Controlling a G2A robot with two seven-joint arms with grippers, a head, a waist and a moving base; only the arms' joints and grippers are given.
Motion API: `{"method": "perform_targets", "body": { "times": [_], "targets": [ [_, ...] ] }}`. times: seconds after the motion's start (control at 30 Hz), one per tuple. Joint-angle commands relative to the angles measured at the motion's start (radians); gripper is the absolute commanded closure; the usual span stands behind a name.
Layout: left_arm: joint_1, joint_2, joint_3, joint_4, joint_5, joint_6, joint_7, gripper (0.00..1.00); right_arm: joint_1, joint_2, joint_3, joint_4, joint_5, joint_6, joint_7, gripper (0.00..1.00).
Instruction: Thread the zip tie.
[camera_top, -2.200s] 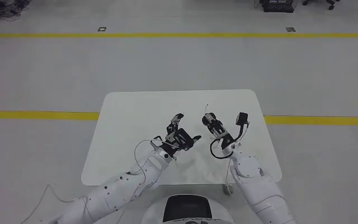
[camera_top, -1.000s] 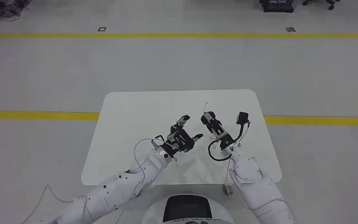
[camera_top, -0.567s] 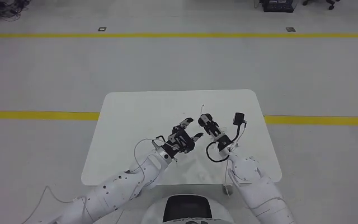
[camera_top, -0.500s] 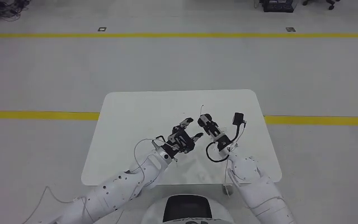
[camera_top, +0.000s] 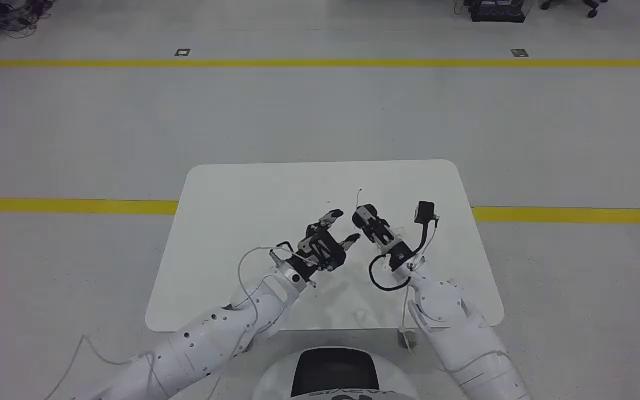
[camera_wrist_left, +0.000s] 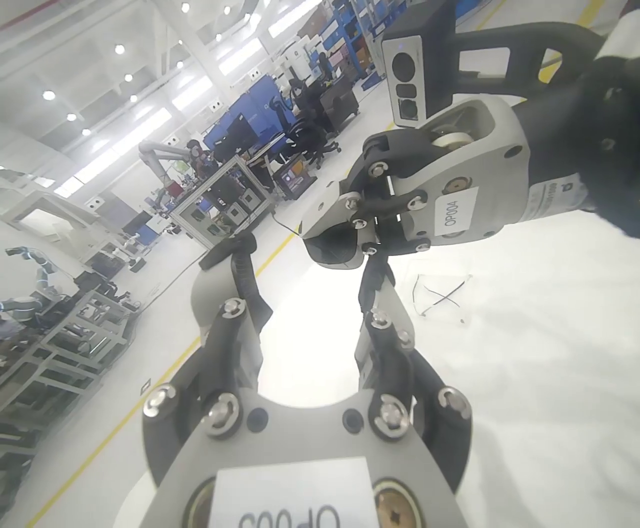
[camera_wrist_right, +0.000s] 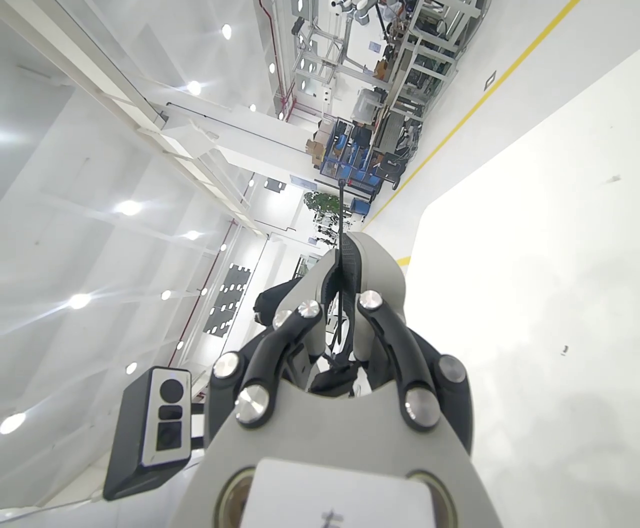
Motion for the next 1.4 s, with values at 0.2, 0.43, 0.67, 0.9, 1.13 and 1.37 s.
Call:
{"method": "perform_targets", "body": {
  "times": [0.2, 0.43, 0.67, 0.9, 1.13, 1.37],
  "targets": [
    [0.006, -0.007, -0.009, 0.005, 0.0, 0.019, -0.004, 0.62, -0.005, 0.004, 0.003, -0.012, 0.007, 0.0, 0.003, 1.0],
    [0.006, -0.01, -0.011, 0.01, 0.0, 0.028, -0.001, 0.66, -0.01, 0.007, 0.006, -0.019, 0.011, 0.0, 0.011, 1.0],
    [0.002, -0.012, -0.007, 0.015, 0.0, 0.013, 0.004, 0.67, -0.011, 0.009, 0.005, -0.022, 0.015, 0.0, 0.01, 1.0],
    [0.003, -0.015, -0.009, 0.021, 0.0, -0.003, 0.01, 0.74, -0.012, 0.01, 0.004, -0.031, 0.023, 0.0, 0.007, 1.0],
    [0.011, -0.019, -0.02, 0.024, 0.0, -0.022, 0.019, 0.76, -0.012, 0.011, 0.002, -0.035, 0.024, 0.0, 0.01, 1.0],
    [0.015, -0.025, -0.028, 0.028, 0.0, -0.036, 0.03, 0.78, -0.013, 0.011, 0.001, -0.034, 0.025, 0.0, 0.01, 1.0]
  ]
}}
